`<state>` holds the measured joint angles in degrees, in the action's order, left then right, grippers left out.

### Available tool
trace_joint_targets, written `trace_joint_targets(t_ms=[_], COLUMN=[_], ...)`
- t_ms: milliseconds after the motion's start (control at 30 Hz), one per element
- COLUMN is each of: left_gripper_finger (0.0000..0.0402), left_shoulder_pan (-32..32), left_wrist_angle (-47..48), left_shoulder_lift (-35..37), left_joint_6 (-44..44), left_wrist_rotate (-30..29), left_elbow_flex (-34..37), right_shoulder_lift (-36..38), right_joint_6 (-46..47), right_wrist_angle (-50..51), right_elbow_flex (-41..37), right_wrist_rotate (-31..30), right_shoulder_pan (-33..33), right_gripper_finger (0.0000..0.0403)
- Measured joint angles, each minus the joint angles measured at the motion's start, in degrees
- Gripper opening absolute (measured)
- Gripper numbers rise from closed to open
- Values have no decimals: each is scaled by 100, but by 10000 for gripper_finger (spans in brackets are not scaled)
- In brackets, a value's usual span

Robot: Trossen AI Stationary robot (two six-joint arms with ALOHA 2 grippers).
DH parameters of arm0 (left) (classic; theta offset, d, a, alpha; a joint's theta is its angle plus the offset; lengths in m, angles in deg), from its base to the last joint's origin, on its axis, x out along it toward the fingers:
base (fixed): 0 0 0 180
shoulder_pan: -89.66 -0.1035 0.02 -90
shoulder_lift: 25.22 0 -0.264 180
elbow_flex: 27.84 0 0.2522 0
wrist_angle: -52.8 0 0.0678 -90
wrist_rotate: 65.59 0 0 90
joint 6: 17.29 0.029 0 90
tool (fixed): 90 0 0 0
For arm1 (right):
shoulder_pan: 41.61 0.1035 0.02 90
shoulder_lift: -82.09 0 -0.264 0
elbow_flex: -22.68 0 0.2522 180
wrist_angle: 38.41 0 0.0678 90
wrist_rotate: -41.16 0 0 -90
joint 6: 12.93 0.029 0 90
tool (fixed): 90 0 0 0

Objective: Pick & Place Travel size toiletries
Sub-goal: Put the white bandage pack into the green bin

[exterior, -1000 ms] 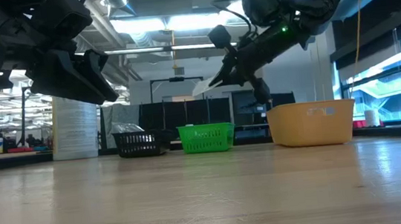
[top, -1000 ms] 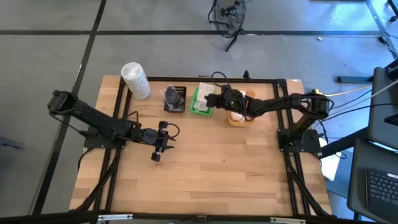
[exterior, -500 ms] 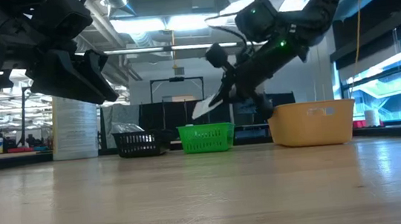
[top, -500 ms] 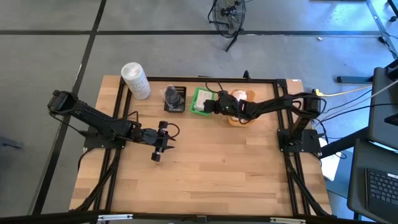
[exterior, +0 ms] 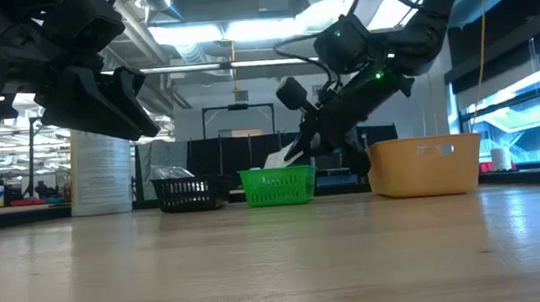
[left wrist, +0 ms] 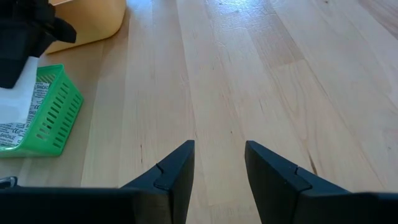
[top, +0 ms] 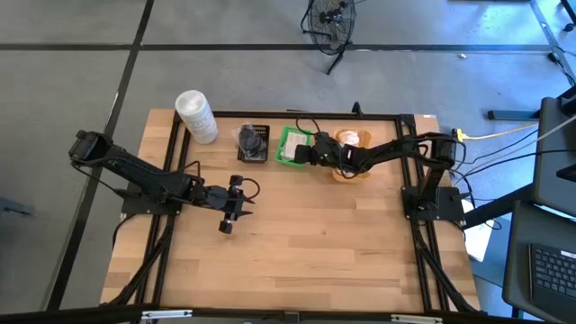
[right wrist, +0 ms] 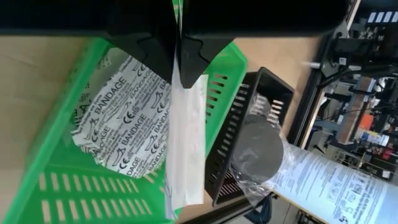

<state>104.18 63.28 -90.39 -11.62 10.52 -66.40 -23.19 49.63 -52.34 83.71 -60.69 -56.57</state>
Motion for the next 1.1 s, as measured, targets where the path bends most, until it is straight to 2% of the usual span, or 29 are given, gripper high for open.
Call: trace_joint_targets(t_ms=[167, 300, 500, 700, 833, 967, 1100], left_gripper_finger=[139, 139, 139, 139, 139, 139, 139], left_shoulder_pan=[0, 0, -2, 0, -2, -2, -1], left_wrist_angle=[0, 0, 0, 2, 2, 2, 1], left_shoulder_lift=[0, 0, 0, 0, 0, 0, 0], left_joint_6=[2, 2, 2, 0, -32, -44, -44], left_wrist_rotate=[0, 0, 0, 0, 0, 0, 0], left_elbow_flex=[0, 0, 0, 0, 0, 0, 0], right_shoulder_lift=[-3, -3, -3, 28, 30, 32, 32], right_joint_6=[-30, -50, -39, -109, -109, 9, 0], right_wrist_angle=[-71, -102, -104, -363, -791, -832, -812], right_elbow_flex=[0, 0, 0, -2, 0, 0, 0], right_wrist_rotate=[181, 199, 449, 1214, 1760, 2092, 2279], right_shoulder_pan=[-94, -154, -279, -371, -376, -409, -455], right_gripper_finger=[8, 36, 113, 198, 235, 249, 240])
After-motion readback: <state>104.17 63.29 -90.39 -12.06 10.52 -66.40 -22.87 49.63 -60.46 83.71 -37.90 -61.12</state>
